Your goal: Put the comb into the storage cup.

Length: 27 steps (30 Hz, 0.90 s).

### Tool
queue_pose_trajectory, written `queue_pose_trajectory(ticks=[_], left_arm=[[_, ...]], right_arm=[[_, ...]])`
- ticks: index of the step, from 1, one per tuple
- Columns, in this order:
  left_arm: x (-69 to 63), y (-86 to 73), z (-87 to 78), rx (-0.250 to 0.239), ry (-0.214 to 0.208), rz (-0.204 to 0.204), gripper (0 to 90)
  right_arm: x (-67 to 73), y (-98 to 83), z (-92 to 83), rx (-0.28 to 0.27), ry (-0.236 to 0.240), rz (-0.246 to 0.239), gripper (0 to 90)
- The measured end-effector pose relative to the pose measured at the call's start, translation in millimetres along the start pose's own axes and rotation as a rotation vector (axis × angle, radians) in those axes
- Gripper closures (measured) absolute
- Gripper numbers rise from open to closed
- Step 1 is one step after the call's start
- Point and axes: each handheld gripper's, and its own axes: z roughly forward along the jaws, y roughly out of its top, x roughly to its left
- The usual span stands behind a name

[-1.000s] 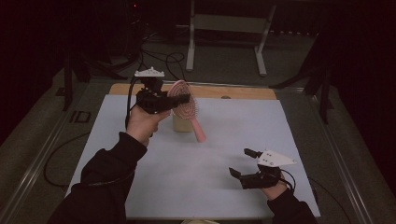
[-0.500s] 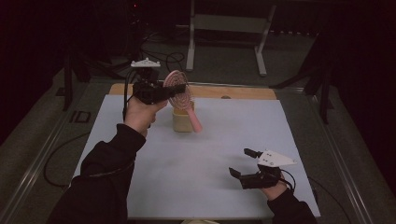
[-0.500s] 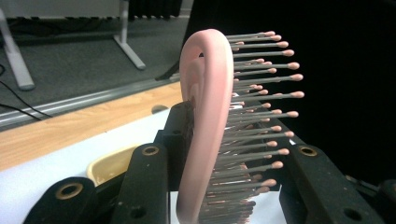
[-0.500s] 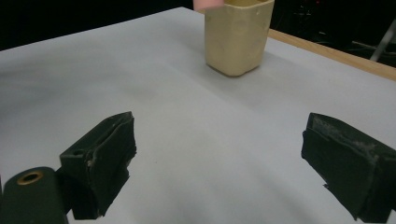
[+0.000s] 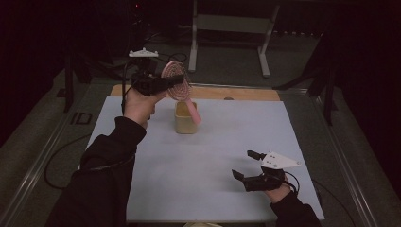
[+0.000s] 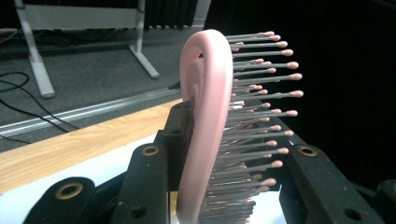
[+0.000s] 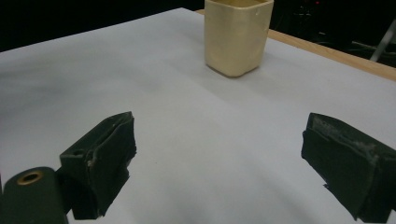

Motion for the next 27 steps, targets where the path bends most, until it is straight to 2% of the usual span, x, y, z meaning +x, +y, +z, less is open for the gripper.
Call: queue_pose_trajectory(ticks=[6, 15, 27], left_arm=[[3.8, 3.2, 2.1, -0.009, 0.027, 0.002, 65.5], [15.3, 5.1, 6.1, -0.015, 0.062, -0.015, 65.5], [24.1, 11.3, 15.2, -0.013, 0.118, 0.003, 65.5]], right_arm=[[0.0, -0.2, 0.2, 0.001, 0.004, -0.001, 9.6], [0.3, -0.3, 0.6, 0.001, 0.009, -0.008, 9.6], [0.8, -0.5, 1.1, 0.006, 0.006, -0.006, 9.6]])
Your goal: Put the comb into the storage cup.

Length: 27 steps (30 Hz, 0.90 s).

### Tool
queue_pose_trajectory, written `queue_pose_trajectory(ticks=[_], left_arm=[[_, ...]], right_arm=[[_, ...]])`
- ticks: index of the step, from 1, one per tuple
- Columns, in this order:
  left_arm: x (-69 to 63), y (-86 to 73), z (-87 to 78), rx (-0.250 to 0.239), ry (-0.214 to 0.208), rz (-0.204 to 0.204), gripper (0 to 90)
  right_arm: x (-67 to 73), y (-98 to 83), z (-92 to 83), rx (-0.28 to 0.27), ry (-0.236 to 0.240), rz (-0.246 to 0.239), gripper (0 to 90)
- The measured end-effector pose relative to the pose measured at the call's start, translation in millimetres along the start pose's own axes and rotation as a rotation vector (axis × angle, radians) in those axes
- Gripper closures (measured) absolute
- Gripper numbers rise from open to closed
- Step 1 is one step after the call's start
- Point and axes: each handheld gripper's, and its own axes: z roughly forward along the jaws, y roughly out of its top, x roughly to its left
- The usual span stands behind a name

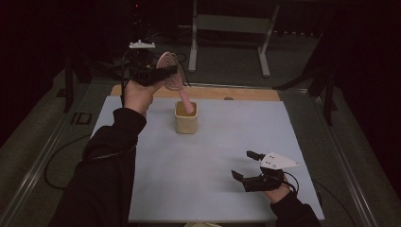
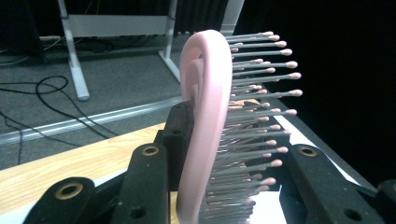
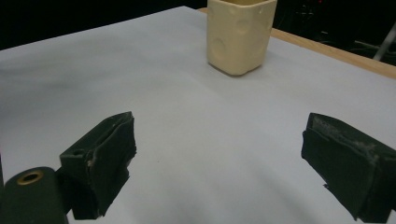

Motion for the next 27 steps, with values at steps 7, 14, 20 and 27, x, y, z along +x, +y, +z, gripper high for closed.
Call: queue_pose_trajectory(ticks=[7, 14, 20, 27], left_arm=[[4.3, -1.0, 6.3, -0.004, 0.025, 0.004, 65.4], [7.4, -5.8, 15.8, -0.004, 0.030, -0.005, 65.4], [8.4, -10.3, 22.5, 0.005, 0.030, -0.004, 65.5], [9.8, -15.4, 29.0, 0.011, 0.030, -0.011, 65.4]], right_arm=[[-0.2, -0.6, 0.7, 0.001, 0.007, 0.008, 9.6], [0.1, -0.2, 0.1, 0.002, 0.007, 0.007, 9.6], [-0.6, -0.3, -0.1, -0.003, 0.005, -0.002, 9.6], [-0.5, 0.0, -0.6, -0.005, 0.004, 0.002, 9.6]])
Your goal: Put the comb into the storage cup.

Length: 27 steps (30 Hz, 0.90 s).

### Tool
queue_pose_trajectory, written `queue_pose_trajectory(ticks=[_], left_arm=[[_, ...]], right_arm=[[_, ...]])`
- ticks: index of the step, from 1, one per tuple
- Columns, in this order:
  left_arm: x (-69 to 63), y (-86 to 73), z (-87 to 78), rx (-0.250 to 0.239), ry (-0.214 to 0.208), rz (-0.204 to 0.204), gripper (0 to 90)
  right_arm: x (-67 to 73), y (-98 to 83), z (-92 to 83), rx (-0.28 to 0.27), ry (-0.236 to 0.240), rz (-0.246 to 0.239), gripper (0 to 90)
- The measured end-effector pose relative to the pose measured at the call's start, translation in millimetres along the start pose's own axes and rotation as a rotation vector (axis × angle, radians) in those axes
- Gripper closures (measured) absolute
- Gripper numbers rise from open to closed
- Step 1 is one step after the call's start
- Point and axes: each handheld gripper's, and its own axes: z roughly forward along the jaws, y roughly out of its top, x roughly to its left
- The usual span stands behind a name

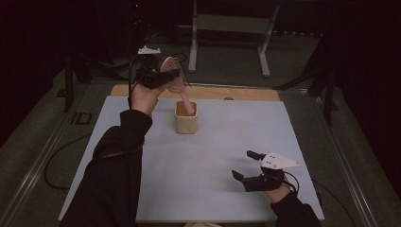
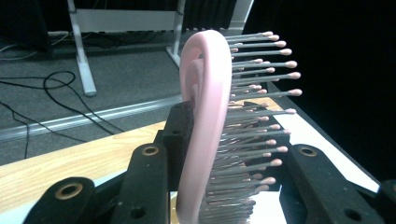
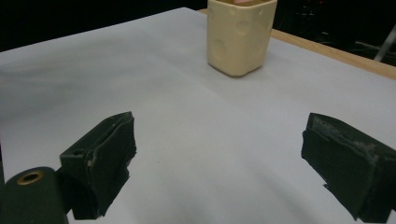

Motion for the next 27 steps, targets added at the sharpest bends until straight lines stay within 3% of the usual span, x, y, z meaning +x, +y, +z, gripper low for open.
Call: queue_pose_trajectory(ticks=[27], left_arm=[[12.1, -28.7, 24.3, 0.042, -0.006, -0.039, 65.1]], right_arm=[[-0.1, 0.0, -0.6, 0.000, 0.002, -0.001, 9.7]])
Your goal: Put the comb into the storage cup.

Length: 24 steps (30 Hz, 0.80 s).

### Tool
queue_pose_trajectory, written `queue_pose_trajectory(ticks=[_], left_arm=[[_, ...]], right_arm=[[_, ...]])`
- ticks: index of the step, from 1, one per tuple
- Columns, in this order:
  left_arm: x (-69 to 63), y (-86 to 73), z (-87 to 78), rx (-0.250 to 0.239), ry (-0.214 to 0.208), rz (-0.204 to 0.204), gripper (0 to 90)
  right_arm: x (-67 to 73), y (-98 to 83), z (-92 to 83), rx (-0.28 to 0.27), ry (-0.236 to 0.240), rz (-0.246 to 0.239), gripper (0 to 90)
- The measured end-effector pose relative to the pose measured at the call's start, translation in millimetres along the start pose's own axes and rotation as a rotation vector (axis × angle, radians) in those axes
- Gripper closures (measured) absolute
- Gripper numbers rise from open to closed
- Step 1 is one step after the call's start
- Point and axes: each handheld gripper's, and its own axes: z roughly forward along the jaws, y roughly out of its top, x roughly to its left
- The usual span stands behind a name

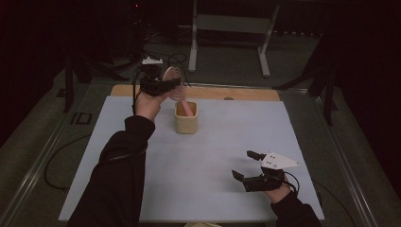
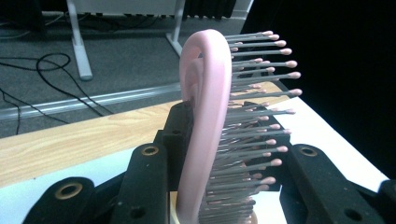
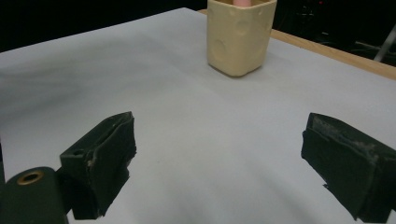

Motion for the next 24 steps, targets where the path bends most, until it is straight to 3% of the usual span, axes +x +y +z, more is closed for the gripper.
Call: queue_pose_trajectory(ticks=[24], left_arm=[[7.8, -23.1, 17.6, 0.042, -0.018, -0.037, 64.9]], right_arm=[[0.1, 0.4, -0.9, -0.003, 0.000, 0.001, 9.7]])
